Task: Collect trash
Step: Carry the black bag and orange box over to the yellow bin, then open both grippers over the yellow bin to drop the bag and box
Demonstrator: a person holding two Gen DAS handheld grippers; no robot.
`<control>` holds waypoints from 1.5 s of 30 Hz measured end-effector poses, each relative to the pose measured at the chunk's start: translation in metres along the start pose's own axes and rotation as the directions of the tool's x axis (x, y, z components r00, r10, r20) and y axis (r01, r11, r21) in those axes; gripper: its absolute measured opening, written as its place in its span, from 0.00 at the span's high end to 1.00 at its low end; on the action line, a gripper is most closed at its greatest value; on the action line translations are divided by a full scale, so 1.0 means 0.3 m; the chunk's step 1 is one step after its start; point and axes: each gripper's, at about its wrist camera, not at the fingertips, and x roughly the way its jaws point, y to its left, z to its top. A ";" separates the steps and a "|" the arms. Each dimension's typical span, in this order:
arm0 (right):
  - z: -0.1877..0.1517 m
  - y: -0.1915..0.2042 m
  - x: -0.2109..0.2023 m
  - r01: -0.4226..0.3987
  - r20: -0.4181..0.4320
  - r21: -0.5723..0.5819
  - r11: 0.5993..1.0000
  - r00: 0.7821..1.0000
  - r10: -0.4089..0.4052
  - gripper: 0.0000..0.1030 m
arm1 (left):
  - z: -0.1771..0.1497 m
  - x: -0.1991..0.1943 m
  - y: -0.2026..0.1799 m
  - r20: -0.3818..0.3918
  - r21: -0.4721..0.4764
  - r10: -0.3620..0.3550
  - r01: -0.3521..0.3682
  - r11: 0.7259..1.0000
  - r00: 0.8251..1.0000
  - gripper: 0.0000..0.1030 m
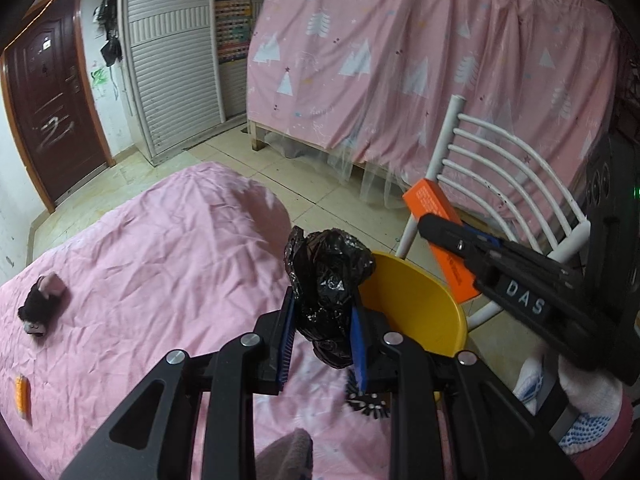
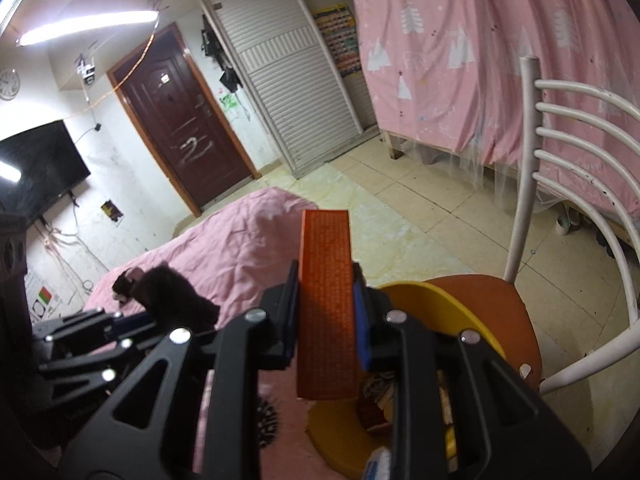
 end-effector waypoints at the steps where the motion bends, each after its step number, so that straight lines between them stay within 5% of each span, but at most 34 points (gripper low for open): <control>1: 0.001 -0.010 -0.003 0.003 0.003 0.007 1.000 1.000 -0.003 0.79 | 0.001 0.008 -0.008 -0.005 0.006 -0.002 0.002 1.000 1.000 0.86; 14: 0.006 -0.098 -0.007 0.025 0.017 0.065 0.998 1.000 -0.026 0.78 | 0.019 0.114 -0.127 -0.056 0.046 -0.062 0.065 0.997 0.996 0.83; 16: 0.007 -0.106 -0.007 0.028 0.020 0.073 0.997 0.999 -0.030 0.78 | 0.023 0.127 -0.134 -0.064 0.041 -0.067 0.070 0.997 0.996 0.78; 20: 0.006 -0.112 -0.003 0.032 0.019 0.083 0.996 0.999 -0.034 0.73 | 0.024 0.134 -0.124 -0.061 0.028 -0.074 0.076 0.997 0.995 0.47; 23: 0.002 -0.106 0.004 0.032 0.017 0.080 0.996 0.999 -0.033 0.62 | 0.020 0.133 -0.102 -0.058 0.016 -0.067 0.068 0.998 0.996 0.47; 33: 0.014 -0.010 0.030 0.025 0.002 0.032 0.999 1.000 -0.025 0.62 | 0.012 0.037 0.030 -0.009 -0.040 -0.038 0.038 0.998 0.999 0.47; 45: 0.042 0.302 0.121 -0.031 -0.037 -0.128 0.991 0.999 0.027 0.53 | -0.043 -0.131 0.341 0.059 -0.176 0.044 -0.033 0.984 0.997 0.47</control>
